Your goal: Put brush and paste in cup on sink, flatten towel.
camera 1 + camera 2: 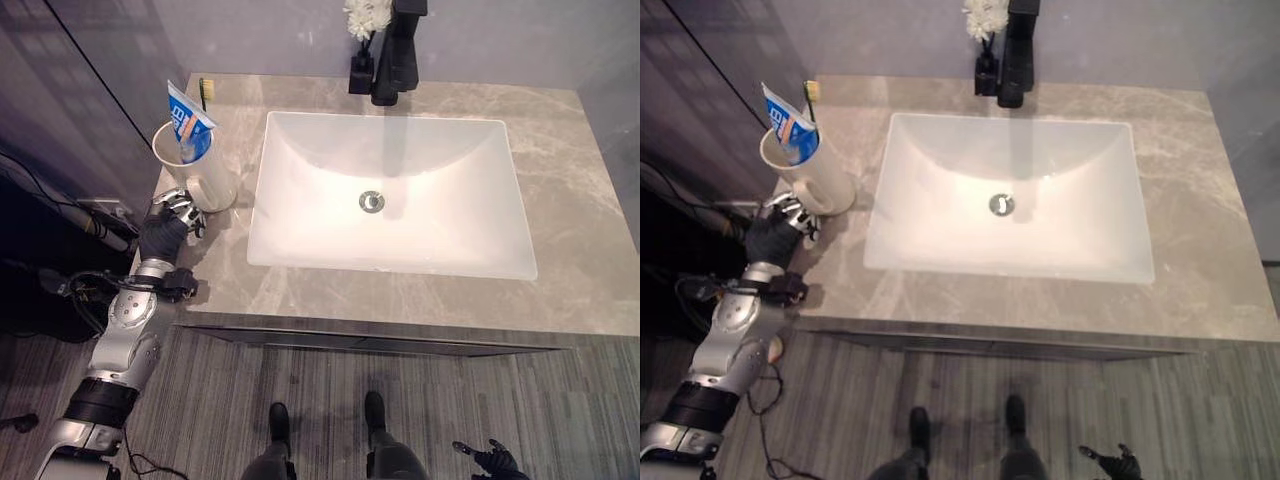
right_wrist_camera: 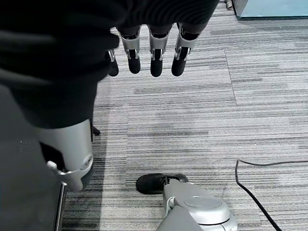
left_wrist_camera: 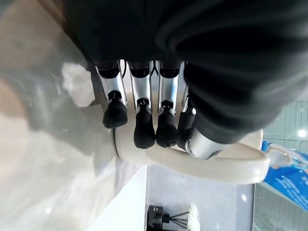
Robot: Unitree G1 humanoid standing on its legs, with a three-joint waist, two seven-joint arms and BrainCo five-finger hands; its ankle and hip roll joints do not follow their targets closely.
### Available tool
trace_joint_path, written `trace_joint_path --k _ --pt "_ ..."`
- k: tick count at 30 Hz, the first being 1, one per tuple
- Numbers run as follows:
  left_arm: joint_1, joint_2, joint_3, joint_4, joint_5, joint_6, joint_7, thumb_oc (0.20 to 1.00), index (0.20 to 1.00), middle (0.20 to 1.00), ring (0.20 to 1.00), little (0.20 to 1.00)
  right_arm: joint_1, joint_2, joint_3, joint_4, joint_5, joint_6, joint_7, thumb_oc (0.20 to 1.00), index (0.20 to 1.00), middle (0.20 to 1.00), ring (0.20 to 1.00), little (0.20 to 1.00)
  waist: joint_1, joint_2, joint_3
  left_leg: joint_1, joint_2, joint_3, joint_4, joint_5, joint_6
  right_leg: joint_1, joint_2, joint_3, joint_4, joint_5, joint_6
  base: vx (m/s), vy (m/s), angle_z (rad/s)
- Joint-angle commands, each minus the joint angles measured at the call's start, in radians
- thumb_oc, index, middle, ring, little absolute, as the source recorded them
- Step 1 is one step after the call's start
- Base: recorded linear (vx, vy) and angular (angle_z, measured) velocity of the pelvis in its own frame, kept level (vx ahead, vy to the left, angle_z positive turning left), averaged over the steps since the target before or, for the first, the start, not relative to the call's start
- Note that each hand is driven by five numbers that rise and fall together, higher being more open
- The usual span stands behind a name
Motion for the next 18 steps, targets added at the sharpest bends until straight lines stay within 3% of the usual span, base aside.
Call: trace_joint_path --k 1,18 --pt "-0.082 0.001 -0.003 0.099 0.035 -0.029 0.031 0.200 0.200 0.200 0.200 0.200 0.004 -0.008 0.034 -0.016 0.016 -0.001 -0.012 1.000 1.000 1.000 1.000 1.000 -0.013 -0.012 -0.022 -0.035 0.099 0.012 0.003 0.036 -0.075 -0.033 -0.116 -0.014 -0.001 0.088 0.080 0.00 0.000 0.00" --pt "-0.261 -0.001 -0.029 0.277 0.061 -0.051 0.120 0.200 0.200 0.200 0.200 0.200 -0.013 -0.009 0.067 -0.026 0.022 -0.002 -0.020 1.000 1.000 1.000 1.000 1.000 -0.032 -0.026 -0.015 -0.046 0.110 0.017 0.003 0.040 -0.079 -0.052 -0.108 -0.004 -0.001 0.090 0.081 0.00 -0.002 -0.03"
